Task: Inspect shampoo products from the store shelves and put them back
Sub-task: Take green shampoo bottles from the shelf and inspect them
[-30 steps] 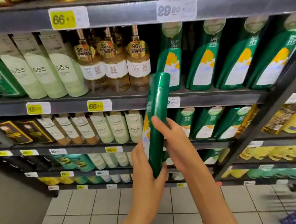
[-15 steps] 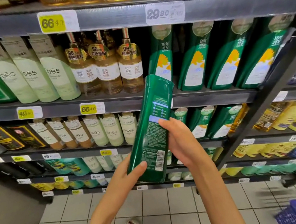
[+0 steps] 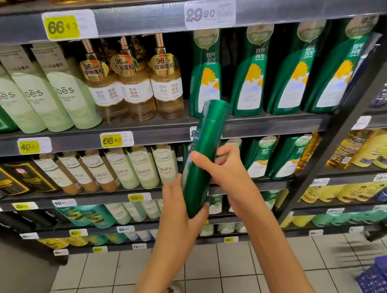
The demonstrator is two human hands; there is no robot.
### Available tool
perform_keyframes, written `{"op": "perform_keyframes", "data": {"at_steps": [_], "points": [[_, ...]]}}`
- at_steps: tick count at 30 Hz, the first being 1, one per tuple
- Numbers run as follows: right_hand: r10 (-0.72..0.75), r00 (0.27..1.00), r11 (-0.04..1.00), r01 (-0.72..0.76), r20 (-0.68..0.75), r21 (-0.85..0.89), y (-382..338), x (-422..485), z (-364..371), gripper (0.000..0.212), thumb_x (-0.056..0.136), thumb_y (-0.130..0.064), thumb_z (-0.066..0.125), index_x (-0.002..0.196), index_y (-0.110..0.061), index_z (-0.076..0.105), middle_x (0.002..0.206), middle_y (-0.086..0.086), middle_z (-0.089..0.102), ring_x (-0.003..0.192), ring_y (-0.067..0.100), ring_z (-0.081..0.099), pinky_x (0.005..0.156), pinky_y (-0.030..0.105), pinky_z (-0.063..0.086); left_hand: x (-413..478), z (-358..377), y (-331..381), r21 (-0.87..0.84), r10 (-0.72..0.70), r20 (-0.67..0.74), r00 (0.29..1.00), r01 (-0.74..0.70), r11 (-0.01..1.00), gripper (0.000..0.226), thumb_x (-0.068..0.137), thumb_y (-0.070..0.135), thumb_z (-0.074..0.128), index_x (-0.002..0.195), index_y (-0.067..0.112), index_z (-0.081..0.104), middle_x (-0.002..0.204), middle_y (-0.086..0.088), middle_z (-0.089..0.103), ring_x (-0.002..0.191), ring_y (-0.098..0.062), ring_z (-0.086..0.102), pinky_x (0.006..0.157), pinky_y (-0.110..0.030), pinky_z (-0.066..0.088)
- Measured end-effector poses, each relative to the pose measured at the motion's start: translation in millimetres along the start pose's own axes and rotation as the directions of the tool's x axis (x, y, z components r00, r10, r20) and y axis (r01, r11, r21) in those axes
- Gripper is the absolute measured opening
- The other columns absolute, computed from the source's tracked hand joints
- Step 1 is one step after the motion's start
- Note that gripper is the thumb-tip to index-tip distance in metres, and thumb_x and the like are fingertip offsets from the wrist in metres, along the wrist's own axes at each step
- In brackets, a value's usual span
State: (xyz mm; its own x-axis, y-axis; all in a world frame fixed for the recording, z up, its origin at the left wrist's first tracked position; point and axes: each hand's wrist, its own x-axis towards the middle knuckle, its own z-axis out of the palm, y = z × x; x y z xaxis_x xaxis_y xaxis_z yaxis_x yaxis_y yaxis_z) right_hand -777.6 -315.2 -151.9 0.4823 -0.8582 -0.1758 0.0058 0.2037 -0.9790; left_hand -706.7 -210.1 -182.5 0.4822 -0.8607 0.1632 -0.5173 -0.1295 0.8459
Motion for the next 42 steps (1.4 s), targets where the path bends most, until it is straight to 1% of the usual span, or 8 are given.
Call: {"op": "perform_keyframes", "data": {"at_steps": [4, 8, 13, 20, 23, 32, 37, 42], "points": [[0.067, 0.969, 0.996, -0.05, 0.238, -0.076, -2.3, 0.6, -14.1, 0.083, 0.067, -0.07, 0.057, 0.133, -0.025, 0.035, 0.117, -0.009, 0.06, 0.099, -0.002, 0.059, 0.079, 0.012, 0.047, -10.8, -19.4, -5.8, -0.521, -0.093, 0.346, 0.933, 0.274, 0.808, 0.039, 0.078, 0.029, 0.065, 0.116, 0.034, 0.055, 0.112, 0.015, 0.067, 0.105, -0.002, 0.062, 0.078, -0.012, 0.049], [0.019, 0.938, 0.993, -0.058, 0.345, 0.102, 3.8, 1.8, -12.0, 0.04, 0.09, -0.037, 0.059, 0.122, -0.013, 0.056, 0.104, -0.002, 0.071, 0.094, 0.014, 0.067, 0.081, 0.027, 0.052, -11.4, -17.4, -8.0, -0.677, -0.203, 0.461, 0.864, 0.49, 0.549, 0.034, 0.077, 0.027, 0.067, 0.109, 0.023, 0.061, 0.105, -0.001, 0.072, 0.098, -0.017, 0.068, 0.069, -0.026, 0.056], [-0.034, 0.945, 0.996, 0.004, 0.326, 0.091, 10.4, 3.2, 0.7, 0.029, 0.092, -0.006, 0.054, 0.121, -0.008, 0.056, 0.105, 0.001, 0.071, 0.09, 0.011, 0.069, 0.073, 0.022, 0.054, -8.2, -26.1, -15.5, -0.557, -0.251, 0.268, 0.93, 0.362, 0.748, 0.05, 0.071, 0.042, 0.061, 0.117, 0.025, 0.053, 0.107, 0.002, 0.07, 0.098, -0.012, 0.067, 0.079, -0.028, 0.056], [0.005, 0.877, 0.978, 0.096, 0.48, -0.185, 15.5, -1.1, -2.4, 0.031, 0.094, -0.022, 0.056, 0.124, -0.029, 0.049, 0.12, -0.015, 0.064, 0.105, -0.003, 0.062, 0.077, 0.01, 0.049, -11.7, -29.7, -27.1, -0.646, -0.193, 0.171, 0.966, 0.258, 0.719, 0.048, 0.077, 0.033, 0.061, 0.124, 0.028, 0.052, 0.117, 0.005, 0.066, 0.109, -0.013, 0.062, 0.088, -0.03, 0.053], [0.036, 0.852, 0.942, 0.146, 0.522, -0.303, 21.3, -4.8, -5.5, 0.026, 0.091, -0.023, 0.062, 0.116, -0.024, 0.055, 0.116, -0.008, 0.067, 0.104, 0.001, 0.063, 0.083, 0.018, 0.051, -8.4, -31.8, -32.1, -0.633, -0.161, 0.142, 0.977, 0.215, 0.744, 0.049, 0.078, 0.037, 0.06, 0.126, 0.031, 0.05, 0.119, 0.009, 0.065, 0.111, -0.008, 0.06, 0.089, -0.028, 0.052], [-0.363, 0.872, 0.869, 0.444, 0.329, -0.217, 31.9, -8.5, 7.8, 0.046, 0.072, -0.009, 0.077, 0.108, -0.033, 0.062, 0.102, -0.005, 0.07, 0.1, 0.017, 0.065, 0.091, 0.043, 0.051, 23.3, -51.9, -21.9, -0.296, 0.017, 0.062, 0.998, 0.002, 0.955, 0.047, 0.061, 0.039, 0.072, 0.103, 0.037, 0.051, 0.097, 0.036, 0.063, 0.093, 0.013, 0.059, 0.07, -0.002, 0.044], [-0.295, 0.849, 0.858, 0.438, 0.439, -0.27, 24.1, -9.4, 1.4, 0.04, 0.078, -0.015, 0.072, 0.107, -0.039, 0.058, 0.106, -0.012, 0.067, 0.102, 0.012, 0.062, 0.094, 0.032, 0.049, 16.7, -51.7, -30.1, -0.263, -0.012, 0.071, 0.997, 0.03, 0.964, 0.05, 0.074, 0.014, 0.076, 0.109, 0.037, 0.05, 0.103, 0.018, 0.065, 0.097, 0.007, 0.059, 0.076, -0.007, 0.045], [-0.06, 0.855, 0.927, 0.24, 0.515, -0.29, 12.0, -12.8, -7.4, 0.022, 0.086, -0.033, 0.068, 0.1, -0.016, 0.067, 0.094, -0.002, 0.072, 0.088, 0.011, 0.067, 0.078, 0.027, 0.053, -6.0, -56.1, -20.8, -0.404, -0.148, 0.212, 0.966, 0.225, 0.887, 0.033, 0.073, 0.037, 0.069, 0.101, 0.024, 0.061, 0.093, 0.014, 0.073, 0.088, -0.001, 0.067, 0.067, -0.011, 0.05]]}}
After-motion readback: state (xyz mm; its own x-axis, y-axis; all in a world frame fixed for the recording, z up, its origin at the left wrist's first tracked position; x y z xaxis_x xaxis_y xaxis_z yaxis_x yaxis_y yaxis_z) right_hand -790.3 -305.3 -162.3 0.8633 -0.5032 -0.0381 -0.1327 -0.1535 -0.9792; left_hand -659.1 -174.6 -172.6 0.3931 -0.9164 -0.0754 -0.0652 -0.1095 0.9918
